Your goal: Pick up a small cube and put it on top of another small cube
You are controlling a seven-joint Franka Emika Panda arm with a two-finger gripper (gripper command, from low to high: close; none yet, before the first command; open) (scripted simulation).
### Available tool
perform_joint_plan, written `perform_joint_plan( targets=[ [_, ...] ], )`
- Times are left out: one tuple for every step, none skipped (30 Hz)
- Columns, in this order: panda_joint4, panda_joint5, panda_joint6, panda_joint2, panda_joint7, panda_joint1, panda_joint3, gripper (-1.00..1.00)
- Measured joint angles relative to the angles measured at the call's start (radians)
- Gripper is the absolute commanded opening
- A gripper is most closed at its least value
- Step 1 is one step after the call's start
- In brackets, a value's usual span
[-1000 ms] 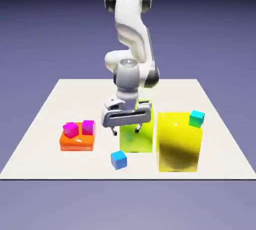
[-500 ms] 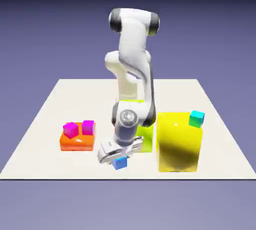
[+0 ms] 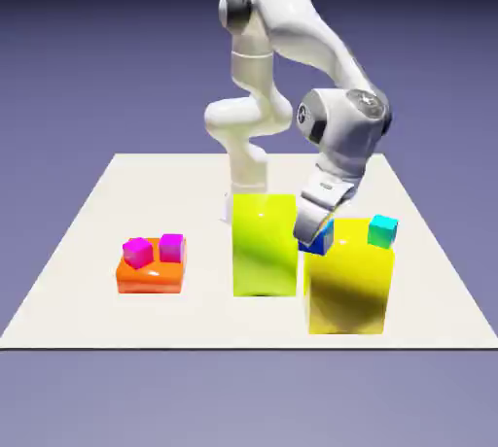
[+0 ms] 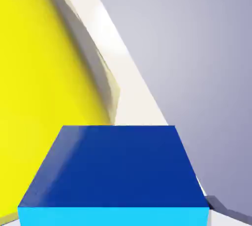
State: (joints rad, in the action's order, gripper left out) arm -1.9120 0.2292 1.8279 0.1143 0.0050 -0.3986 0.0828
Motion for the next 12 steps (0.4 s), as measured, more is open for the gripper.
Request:
perform_joint_plan(
  targets=[
    [0.028, 0.018, -0.039, -0.013, -0.029, -0.024, 0.036, -1.00],
    [0.056, 0.036, -0.079, -0.026, -0.058, -0.048, 0.072, -1.00],
    [0.072, 0.055, -0.103, -0.023, -0.074, -0.076, 0.104, -1.00],
    [0.073, 0.065, -0.106, -0.012, -0.074, -0.081, 0.117, -1.00],
    [0.073, 0.065, -0.106, -0.012, -0.074, -0.074, 0.117, -1.00],
    [0.037, 0.070, -0.065, -0.007, -0.068, -0.070, 0.113, -1.00],
    [0.001, 0.075, -0.023, -0.002, -0.062, -0.066, 0.110, -1.00],
    [-0.035, 0.081, 0.018, 0.003, -0.057, -0.062, 0.106, -1.00],
    [-0.071, 0.086, 0.059, 0.009, -0.051, -0.058, 0.102, -1.00],
    [-0.074, 0.086, 0.062, 0.009, -0.050, -0.059, 0.102, 1.00],
    [-0.074, 0.088, 0.063, 0.009, -0.050, -0.059, 0.102, 1.00],
    [-0.074, 0.088, 0.063, 0.009, -0.050, -0.059, 0.102, 1.00]
  ],
)
